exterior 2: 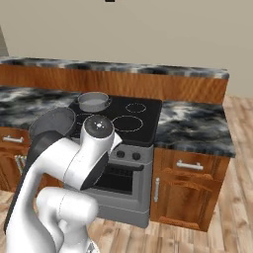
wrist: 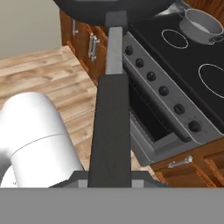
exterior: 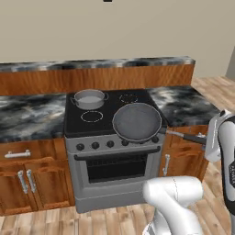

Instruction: Move the pot and pan from the stove into the sink.

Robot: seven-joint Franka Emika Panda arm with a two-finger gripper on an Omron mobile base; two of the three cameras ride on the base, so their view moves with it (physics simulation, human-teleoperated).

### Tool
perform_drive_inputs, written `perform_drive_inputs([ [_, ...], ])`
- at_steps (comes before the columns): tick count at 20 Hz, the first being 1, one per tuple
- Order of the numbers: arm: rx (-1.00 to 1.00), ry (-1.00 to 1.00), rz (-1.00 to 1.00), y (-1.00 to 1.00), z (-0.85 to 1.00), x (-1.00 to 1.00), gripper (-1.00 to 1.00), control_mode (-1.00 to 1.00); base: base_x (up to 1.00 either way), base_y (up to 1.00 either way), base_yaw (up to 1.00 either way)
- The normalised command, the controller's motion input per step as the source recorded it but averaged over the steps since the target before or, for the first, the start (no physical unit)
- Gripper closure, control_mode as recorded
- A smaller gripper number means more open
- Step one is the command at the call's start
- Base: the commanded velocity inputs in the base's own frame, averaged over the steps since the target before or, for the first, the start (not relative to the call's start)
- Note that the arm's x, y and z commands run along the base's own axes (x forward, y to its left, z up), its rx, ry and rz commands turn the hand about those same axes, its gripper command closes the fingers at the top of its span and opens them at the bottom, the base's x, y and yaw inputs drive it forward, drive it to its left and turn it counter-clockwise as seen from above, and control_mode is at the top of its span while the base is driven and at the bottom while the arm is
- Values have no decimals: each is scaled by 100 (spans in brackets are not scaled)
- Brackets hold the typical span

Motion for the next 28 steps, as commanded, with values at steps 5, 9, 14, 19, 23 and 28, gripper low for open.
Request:
perform_drive_inputs([
  [5,0,0,0,0,0,0,100,100,-63,-8,23],
  [9,0,0,0,0,0,0,100,100,-29,-13,41],
  [14,0,0,0,0,0,0,100,100,-16,-2,47],
  [19,0,0,0,0,0,0,100,100,-7,0,50],
  [23,0,0,0,0,0,0,100,100,-3,0,50],
  [28,0,0,0,0,0,0,100,100,-2,0,50],
])
